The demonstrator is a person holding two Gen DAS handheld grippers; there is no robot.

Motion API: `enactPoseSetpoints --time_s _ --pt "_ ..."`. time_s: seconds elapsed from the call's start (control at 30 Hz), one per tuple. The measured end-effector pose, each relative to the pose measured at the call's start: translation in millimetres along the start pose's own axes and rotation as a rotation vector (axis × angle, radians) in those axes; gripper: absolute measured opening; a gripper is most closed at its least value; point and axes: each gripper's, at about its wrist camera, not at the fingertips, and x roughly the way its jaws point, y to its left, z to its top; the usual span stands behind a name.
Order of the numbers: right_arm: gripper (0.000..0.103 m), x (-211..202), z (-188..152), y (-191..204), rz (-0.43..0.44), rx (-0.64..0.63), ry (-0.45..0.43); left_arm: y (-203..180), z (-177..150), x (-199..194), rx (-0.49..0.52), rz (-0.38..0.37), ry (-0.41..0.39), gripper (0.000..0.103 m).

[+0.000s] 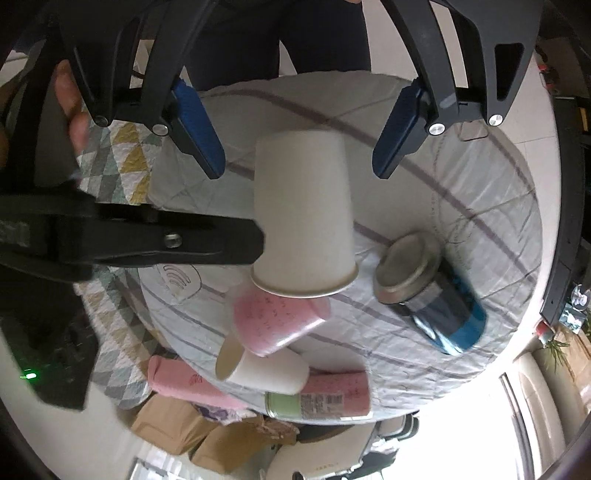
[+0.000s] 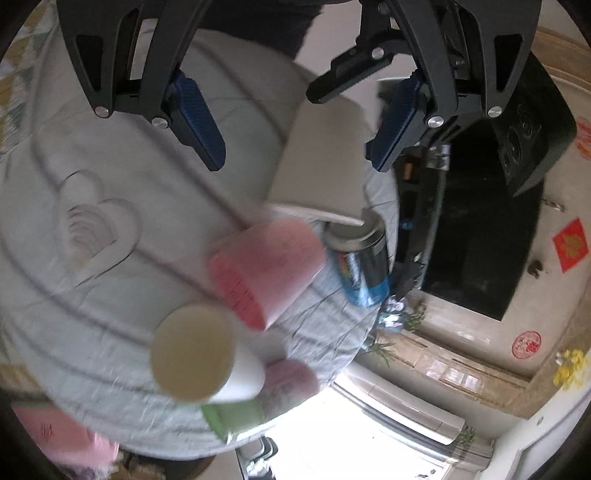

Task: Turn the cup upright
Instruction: 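Rotate the held white paper cup with the left gripper until its rim faces up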

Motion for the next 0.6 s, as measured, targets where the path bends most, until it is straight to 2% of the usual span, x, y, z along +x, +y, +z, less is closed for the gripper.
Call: enactPoseSetpoints --time_s 0.13,0.4,0.6 --pt "0.082 15.9 1.2 5.5 0.019 0.032 0.009 6.7 -6.5 -7.5 0.013 0.015 -0.031 0.084" --pt "0.082 39.8 9.0 13.8 0.054 0.083 0.009 22.4 -12.5 -6.9 0.020 -0.036 -0.046 0.084" --pt "0.082 47.0 8.8 13.1 0.046 0.065 -0.021 30.3 -14.4 -4.2 0.021 -0.062 -0.048 0.084"
